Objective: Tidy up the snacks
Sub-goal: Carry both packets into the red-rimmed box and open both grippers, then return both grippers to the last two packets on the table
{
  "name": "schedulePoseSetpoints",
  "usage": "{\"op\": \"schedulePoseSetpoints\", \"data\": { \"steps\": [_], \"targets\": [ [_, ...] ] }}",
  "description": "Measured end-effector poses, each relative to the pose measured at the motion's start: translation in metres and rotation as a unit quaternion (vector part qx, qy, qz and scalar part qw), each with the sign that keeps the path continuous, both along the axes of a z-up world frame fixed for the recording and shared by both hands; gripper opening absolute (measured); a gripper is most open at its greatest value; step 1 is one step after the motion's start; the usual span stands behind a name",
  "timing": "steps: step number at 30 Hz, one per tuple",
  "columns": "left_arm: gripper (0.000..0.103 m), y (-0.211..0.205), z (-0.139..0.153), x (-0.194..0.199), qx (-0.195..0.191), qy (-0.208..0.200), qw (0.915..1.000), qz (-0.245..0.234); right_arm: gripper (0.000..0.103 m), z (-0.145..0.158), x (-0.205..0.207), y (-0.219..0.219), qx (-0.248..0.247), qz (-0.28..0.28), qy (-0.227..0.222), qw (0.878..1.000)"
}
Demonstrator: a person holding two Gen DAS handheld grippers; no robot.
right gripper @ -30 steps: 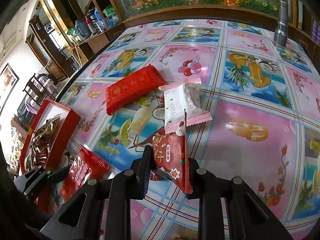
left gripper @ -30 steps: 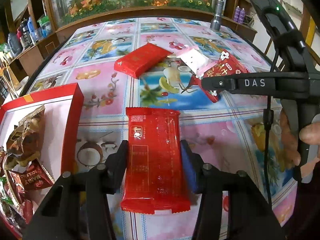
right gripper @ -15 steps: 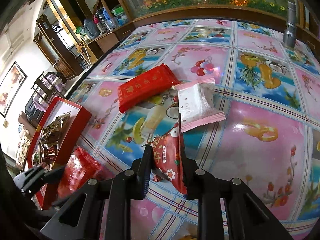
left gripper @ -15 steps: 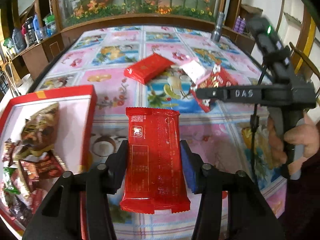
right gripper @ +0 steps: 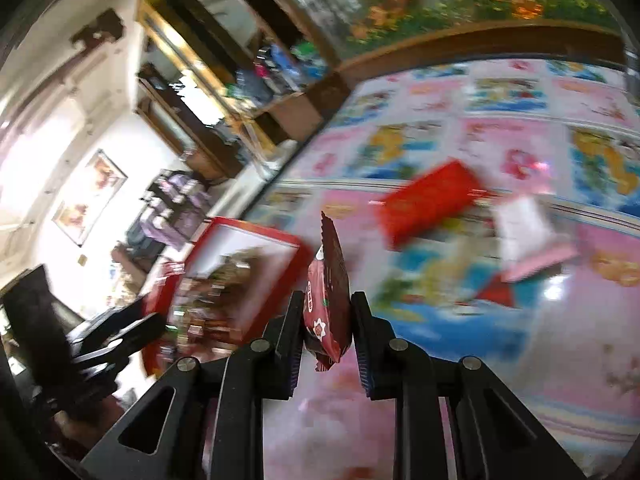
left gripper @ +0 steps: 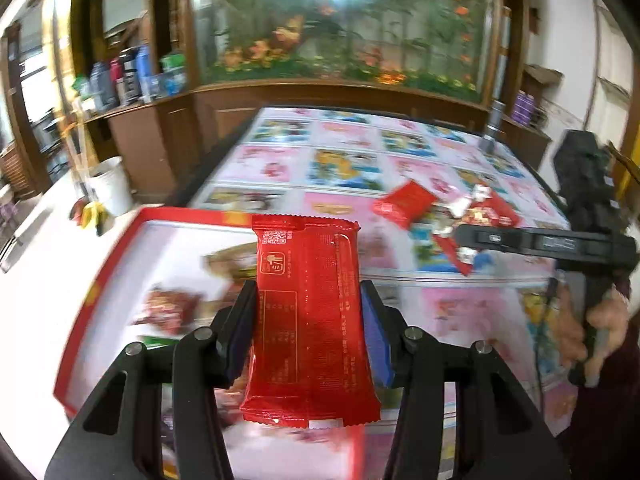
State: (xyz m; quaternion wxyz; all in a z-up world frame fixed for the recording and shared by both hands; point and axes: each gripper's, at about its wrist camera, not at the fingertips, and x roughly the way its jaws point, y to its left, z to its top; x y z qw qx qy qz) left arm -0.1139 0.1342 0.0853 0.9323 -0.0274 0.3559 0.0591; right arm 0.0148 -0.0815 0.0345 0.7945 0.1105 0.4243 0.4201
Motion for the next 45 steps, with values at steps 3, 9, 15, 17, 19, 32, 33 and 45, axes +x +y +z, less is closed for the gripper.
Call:
{"op": "schedulePoseSetpoints", "data": {
  "steps": [3, 9, 15, 17, 19, 32, 33, 45],
  "targets": [
    [0.048, 0.023, -0.003, -0.007, 0.005, 0.001, 0.9996, 0.027, 0.023, 0.007, -0.017, 0.031, 0.032, 0.035, -0.006, 0.999],
    [0.048, 0.055, -0.012, -0.021, 0.012, 0.006, 0.9980, 0.061, 0.023, 0.003, -0.055, 0.124, 0.017, 0.118, -0.004, 0.993],
    [0.048, 0.080, -0.019, -0.034, 0.005, 0.010, 0.9966, 0.082, 0.023, 0.001, -0.090, 0.186, -0.006, 0.167, -0.024, 0.986],
    [0.048, 0.088, -0.022, -0.038, 0.002, 0.010, 0.9961, 0.088, 0.024, 0.003, -0.094, 0.197, -0.005, 0.170, -0.027, 0.985],
    [0.048, 0.095, -0.025, -0.040, -0.002, 0.013, 0.9958, 0.091, 0.025, 0.001, -0.095, 0.205, -0.014, 0.171, -0.033, 0.985],
    [0.056, 0.101, -0.032, -0.036, 0.001, 0.029, 0.9954, 0.091, 0.044, 0.004, -0.069, 0.206, -0.028, 0.113, -0.051, 0.992],
    [0.059, 0.098, -0.029, -0.035, 0.007, 0.024, 0.9956, 0.090, 0.049, 0.007, -0.065, 0.197, -0.019, 0.101, -0.053, 0.993],
    [0.066, 0.043, -0.022, -0.014, 0.046, 0.027, 0.9977, 0.041, 0.061, 0.018, 0.007, 0.065, -0.004, -0.056, -0.063, 0.996]
  ]
}}
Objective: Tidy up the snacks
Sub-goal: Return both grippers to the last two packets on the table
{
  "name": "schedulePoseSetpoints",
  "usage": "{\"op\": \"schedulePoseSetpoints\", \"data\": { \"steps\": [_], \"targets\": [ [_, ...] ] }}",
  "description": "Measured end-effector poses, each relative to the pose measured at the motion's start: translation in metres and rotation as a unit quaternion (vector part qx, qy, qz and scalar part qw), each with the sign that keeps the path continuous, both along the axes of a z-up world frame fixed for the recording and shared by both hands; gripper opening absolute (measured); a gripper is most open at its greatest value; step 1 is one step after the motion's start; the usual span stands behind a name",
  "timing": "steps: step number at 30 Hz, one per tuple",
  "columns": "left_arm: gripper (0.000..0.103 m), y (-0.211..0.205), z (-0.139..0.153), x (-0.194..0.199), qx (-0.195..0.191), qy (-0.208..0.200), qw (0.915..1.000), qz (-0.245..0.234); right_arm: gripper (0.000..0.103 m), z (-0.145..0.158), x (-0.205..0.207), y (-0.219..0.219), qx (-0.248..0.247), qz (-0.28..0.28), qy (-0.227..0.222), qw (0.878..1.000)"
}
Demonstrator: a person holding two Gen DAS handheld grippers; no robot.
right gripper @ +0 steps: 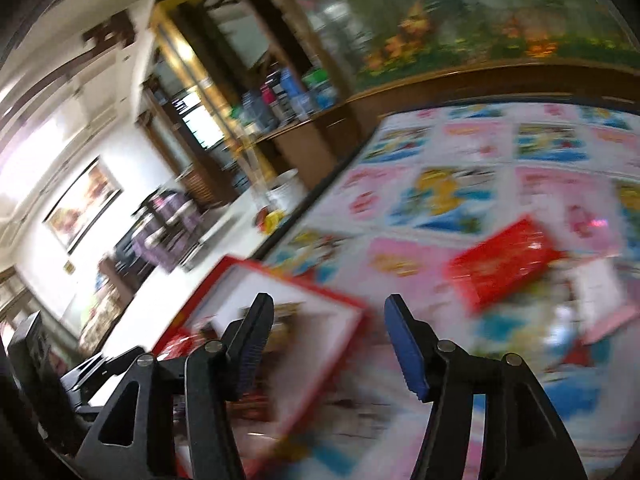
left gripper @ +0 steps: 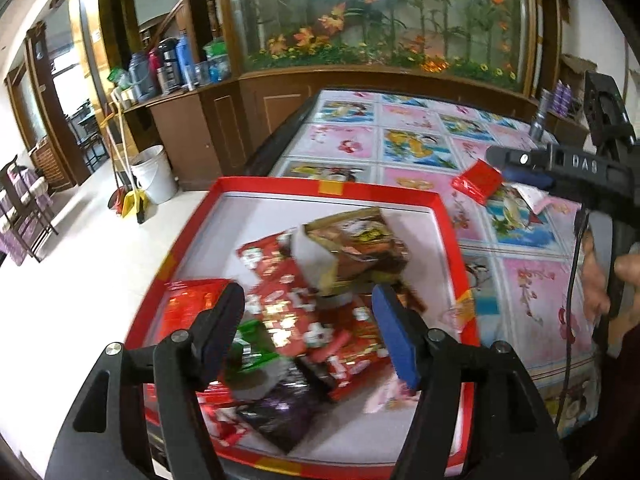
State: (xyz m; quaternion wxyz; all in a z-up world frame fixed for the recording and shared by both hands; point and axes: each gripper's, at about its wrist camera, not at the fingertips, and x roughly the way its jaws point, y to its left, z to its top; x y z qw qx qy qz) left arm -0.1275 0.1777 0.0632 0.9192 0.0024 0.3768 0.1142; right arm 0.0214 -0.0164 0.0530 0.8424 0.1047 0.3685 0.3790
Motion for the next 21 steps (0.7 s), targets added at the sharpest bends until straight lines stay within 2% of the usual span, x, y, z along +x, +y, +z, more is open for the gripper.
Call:
{"op": "schedulePoseSetpoints", "data": {
  "steps": [6, 8, 11, 21],
  "targets": [
    [0.069, -0.032, 0.003, 0.016, 0.009, 0.016, 0.9996, -0.023, 0.063, -0.005, 0.029, -0.072, -0.005, -0.091, 0.016, 0.996],
    [0.073, -0.044, 0.007, 0.020, 0.009, 0.016, 0.9993, -0.032, 0.065, -0.007, 0.038, -0.092, -0.005, -0.123, 0.025, 0.992],
    [0.074, -0.066, 0.013, 0.027, 0.020, 0.015, 0.9983, -0.054, 0.066, -0.014, 0.050, -0.121, 0.002, -0.161, 0.049, 0.986],
    [0.075, -0.109, 0.011, 0.038, 0.023, 0.030, 0.9946, -0.097, 0.066, -0.022, 0.061, -0.182, -0.016, -0.225, 0.064, 0.972]
  ]
}}
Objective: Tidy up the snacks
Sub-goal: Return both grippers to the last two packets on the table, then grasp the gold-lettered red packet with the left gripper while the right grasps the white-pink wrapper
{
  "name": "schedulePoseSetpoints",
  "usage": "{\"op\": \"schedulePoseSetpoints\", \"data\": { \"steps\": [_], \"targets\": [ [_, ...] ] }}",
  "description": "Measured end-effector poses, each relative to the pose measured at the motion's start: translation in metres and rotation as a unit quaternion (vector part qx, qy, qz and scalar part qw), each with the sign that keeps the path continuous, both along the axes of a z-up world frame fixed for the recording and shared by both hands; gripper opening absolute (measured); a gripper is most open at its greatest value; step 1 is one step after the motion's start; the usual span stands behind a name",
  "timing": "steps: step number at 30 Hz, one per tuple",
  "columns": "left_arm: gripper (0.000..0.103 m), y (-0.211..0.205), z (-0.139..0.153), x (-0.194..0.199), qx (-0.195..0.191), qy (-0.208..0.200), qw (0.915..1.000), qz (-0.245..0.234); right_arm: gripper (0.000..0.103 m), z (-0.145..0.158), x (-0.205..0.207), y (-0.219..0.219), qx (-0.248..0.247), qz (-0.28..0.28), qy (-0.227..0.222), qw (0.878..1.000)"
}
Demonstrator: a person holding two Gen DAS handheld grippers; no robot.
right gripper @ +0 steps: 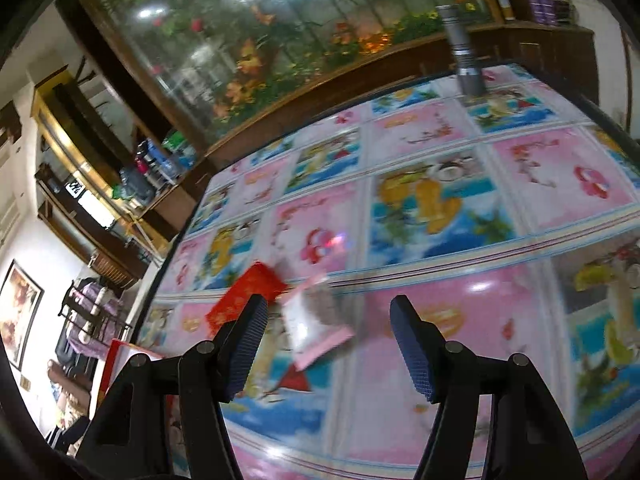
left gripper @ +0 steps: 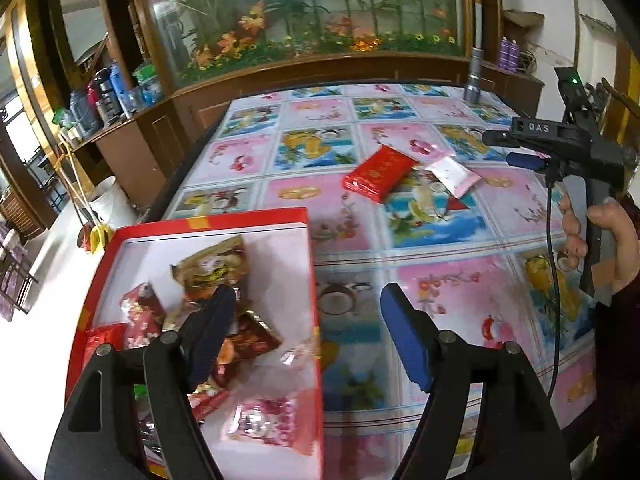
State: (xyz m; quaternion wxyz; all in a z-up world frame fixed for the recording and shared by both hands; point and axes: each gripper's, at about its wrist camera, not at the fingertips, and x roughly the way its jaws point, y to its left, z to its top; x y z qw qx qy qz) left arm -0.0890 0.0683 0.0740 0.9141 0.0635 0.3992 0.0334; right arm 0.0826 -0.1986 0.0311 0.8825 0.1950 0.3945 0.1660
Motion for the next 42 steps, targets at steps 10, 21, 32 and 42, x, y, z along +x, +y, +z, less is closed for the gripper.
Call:
{"op": "schedulePoseSetpoints", "data": {
  "steps": [10, 21, 32, 42],
  "targets": [
    [0.075, -0.007, -0.008, 0.024, 0.012, 0.027, 0.9995, -0.012, 0.066, -0.006, 0.005, -0.016, 0.013, -0.009, 0.024, 1.000],
    [0.075, -0.033, -0.001, 0.116, 0.020, 0.040, 0.9982, -0.041, 0.068, -0.019, 0.015, -0.039, 0.062, -0.040, 0.060, 0.996],
    [0.075, -0.070, -0.052, 0.205, 0.071, 0.117, 0.9820, -0.131, 0.068, -0.026, 0.018, -0.044, 0.091, -0.040, 0.085, 0.991],
    [0.077, -0.070, -0.065, 0.230, 0.040, 0.131, 0.9758, -0.170, 0.068, -0.028, 0.020, -0.038, 0.088, -0.035, 0.084, 0.992]
  ]
}}
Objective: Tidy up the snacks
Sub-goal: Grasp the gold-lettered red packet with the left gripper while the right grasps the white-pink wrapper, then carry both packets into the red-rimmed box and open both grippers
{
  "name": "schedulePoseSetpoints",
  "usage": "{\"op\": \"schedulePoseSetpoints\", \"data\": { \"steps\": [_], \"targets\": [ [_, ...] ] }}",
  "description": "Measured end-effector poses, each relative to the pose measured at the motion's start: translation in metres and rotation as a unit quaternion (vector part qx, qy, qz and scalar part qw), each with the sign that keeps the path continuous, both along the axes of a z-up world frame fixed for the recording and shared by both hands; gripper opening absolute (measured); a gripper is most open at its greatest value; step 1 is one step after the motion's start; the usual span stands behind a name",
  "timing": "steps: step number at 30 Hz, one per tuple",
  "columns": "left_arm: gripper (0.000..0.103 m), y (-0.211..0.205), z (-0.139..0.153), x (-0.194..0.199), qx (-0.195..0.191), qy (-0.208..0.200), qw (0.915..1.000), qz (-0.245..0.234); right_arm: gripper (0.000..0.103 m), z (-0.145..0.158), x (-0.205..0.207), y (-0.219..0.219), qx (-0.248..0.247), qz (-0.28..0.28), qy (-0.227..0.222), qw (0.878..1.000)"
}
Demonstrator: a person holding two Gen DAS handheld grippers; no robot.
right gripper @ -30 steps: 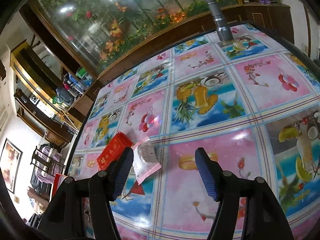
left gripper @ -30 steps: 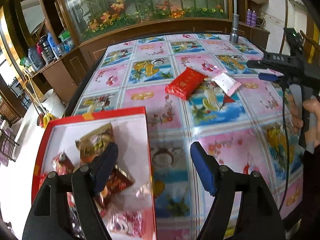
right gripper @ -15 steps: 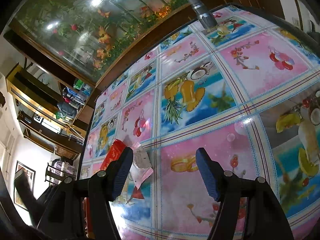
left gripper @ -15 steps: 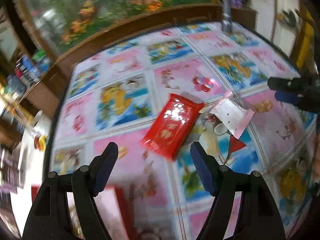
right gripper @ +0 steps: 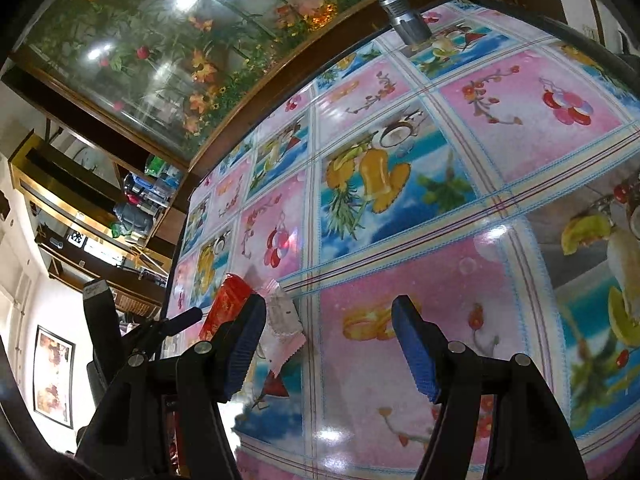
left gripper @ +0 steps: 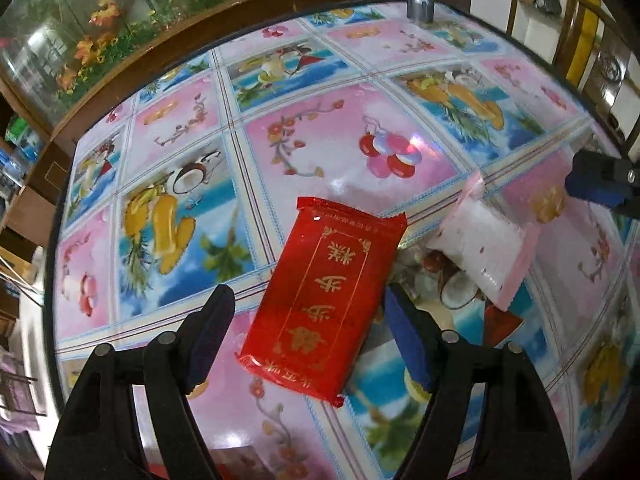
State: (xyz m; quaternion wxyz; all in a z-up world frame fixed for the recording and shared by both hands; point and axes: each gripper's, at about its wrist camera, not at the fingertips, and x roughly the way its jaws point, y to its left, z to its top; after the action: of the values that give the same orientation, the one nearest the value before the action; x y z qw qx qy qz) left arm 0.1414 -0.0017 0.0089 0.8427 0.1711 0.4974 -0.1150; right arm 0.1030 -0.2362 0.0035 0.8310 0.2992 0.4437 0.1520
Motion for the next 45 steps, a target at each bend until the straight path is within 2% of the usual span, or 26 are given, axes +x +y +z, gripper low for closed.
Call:
{"op": "schedulePoseSetpoints", "data": {
  "steps": [1, 3, 5, 8, 14, 19, 23, 26, 29, 30, 31, 32, 33, 38, 40, 42, 45],
  "targets": [
    [0.077, 0.001, 0.000, -0.002, -0.005, -0.004, 1.0000, 0.003, 0.068, 0.001, 0.001, 0.004, -0.005, 0.004, -0.007, 1.000],
    [0.069, 0.002, 0.000, -0.005, -0.020, -0.008, 0.9998, 0.006, 0.068, 0.003, 0.002, 0.011, -0.026, 0.010, -0.023, 0.999],
    [0.046, 0.002, 0.001, -0.009, -0.043, -0.002, 0.9991, 0.002, 0.068, 0.005, 0.004, 0.024, -0.050, 0.022, -0.042, 0.998],
    [0.046, -0.009, 0.002, -0.023, -0.026, -0.017, 0.9995, -0.005, 0.068, 0.003, 0.007, 0.040, -0.066, 0.047, -0.054, 0.995],
    [0.045, -0.001, 0.001, -0.055, -0.054, 0.002, 0.9980, 0.035, 0.069, -0.002, 0.010, 0.047, -0.060, 0.048, -0.053, 0.996],
    [0.045, 0.007, 0.000, -0.111, -0.057, -0.001, 0.9970, 0.053, 0.072, 0.001, 0.007, 0.078, -0.116, 0.082, -0.078, 0.987],
    [0.044, 0.015, 0.001, -0.148, -0.079, -0.001, 0.9948, 0.065, 0.072, -0.004, 0.006, 0.110, -0.177, 0.109, -0.083, 0.975],
    [0.044, 0.016, 0.001, -0.169, -0.078, -0.008, 0.9945, 0.070, 0.073, -0.007, 0.005, 0.129, -0.237, 0.111, -0.095, 0.960],
    [0.044, 0.020, 0.001, -0.181, -0.096, -0.008, 0.9919, 0.083, 0.073, -0.009, 0.005, 0.140, -0.291, 0.114, -0.093, 0.946],
    [0.044, 0.021, 0.001, -0.182, -0.102, -0.007, 0.9909, 0.087, 0.070, -0.011, 0.004, 0.145, -0.323, 0.114, -0.091, 0.935],
    [0.044, 0.023, 0.002, -0.184, -0.109, -0.008, 0.9897, 0.092, 0.062, -0.011, 0.001, 0.146, -0.335, 0.113, -0.095, 0.931],
    [0.044, 0.024, 0.002, -0.186, -0.117, -0.008, 0.9883, 0.097, 0.057, -0.010, 0.001, 0.144, -0.331, 0.111, -0.092, 0.933],
    [0.044, 0.026, 0.002, -0.188, -0.125, -0.007, 0.9868, 0.102, 0.043, -0.009, 0.001, 0.140, -0.333, 0.106, -0.087, 0.933],
    [0.045, 0.024, 0.002, -0.198, -0.134, -0.006, 0.9846, 0.113, 0.041, -0.007, 0.003, 0.117, -0.308, 0.099, -0.051, 0.945],
    [0.044, 0.021, 0.001, -0.203, -0.131, -0.006, 0.9849, 0.113, 0.039, -0.005, 0.007, 0.104, -0.264, 0.102, -0.032, 0.959],
    [0.044, 0.019, 0.000, -0.208, -0.136, -0.006, 0.9840, 0.115, 0.038, -0.004, 0.009, 0.084, -0.195, 0.105, -0.010, 0.975],
    [0.044, 0.017, 0.001, -0.212, -0.136, -0.009, 0.9836, 0.118, 0.036, -0.002, 0.012, 0.060, -0.106, 0.107, 0.011, 0.989]
  ]
}}
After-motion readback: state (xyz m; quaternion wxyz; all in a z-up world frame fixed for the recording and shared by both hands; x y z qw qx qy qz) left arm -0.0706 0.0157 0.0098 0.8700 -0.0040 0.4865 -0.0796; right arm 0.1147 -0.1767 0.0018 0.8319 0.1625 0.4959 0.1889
